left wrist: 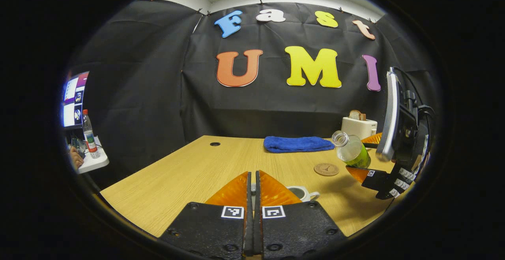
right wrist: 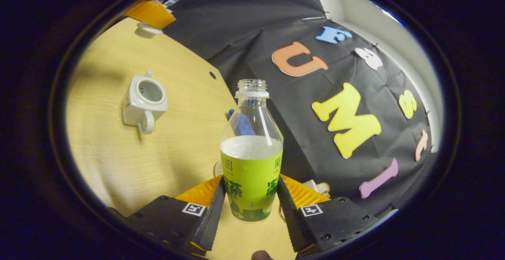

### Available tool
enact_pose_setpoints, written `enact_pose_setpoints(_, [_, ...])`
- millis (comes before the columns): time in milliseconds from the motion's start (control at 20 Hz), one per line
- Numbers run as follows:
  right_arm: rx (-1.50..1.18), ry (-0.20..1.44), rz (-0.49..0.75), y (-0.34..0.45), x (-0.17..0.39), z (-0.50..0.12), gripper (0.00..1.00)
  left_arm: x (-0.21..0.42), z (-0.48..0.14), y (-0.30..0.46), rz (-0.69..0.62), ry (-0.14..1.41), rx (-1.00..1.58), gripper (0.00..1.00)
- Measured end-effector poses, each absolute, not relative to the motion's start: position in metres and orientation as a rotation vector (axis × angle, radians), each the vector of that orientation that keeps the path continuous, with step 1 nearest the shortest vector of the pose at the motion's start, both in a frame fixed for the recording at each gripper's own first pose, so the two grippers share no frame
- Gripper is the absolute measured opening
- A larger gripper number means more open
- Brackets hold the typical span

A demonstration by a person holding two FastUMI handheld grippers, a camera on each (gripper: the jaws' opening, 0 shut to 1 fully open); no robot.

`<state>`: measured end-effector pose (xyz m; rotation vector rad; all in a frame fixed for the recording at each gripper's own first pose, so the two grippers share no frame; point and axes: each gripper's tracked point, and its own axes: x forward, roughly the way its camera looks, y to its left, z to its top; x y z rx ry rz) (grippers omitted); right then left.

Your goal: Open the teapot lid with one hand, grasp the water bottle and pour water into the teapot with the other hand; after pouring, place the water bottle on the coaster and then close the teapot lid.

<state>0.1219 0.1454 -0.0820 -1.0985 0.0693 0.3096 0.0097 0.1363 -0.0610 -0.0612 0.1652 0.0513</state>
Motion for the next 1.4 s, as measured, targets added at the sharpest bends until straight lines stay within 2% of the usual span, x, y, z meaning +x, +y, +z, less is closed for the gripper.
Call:
enact_pose_setpoints(500, [-1.524,-0.175,0.326,0.180,0.129,-0.074,0.72,0.007,-0.071,0.158,0.054,0.177,-0.059,0.03])
enact_pose_setpoints(900, [-1.712,-0.242,0.346,0.188,0.131,-0.074,0.72,0.007,-0.077,0.164,0.060,0.190,-0.068,0.03])
enact_pose_setpoints(1400, [-1.885,-0.384,0.288,0.200,0.136,-0.057,0.72,0.006,-0.078,0.165,0.054,0.190,-0.070,0.03])
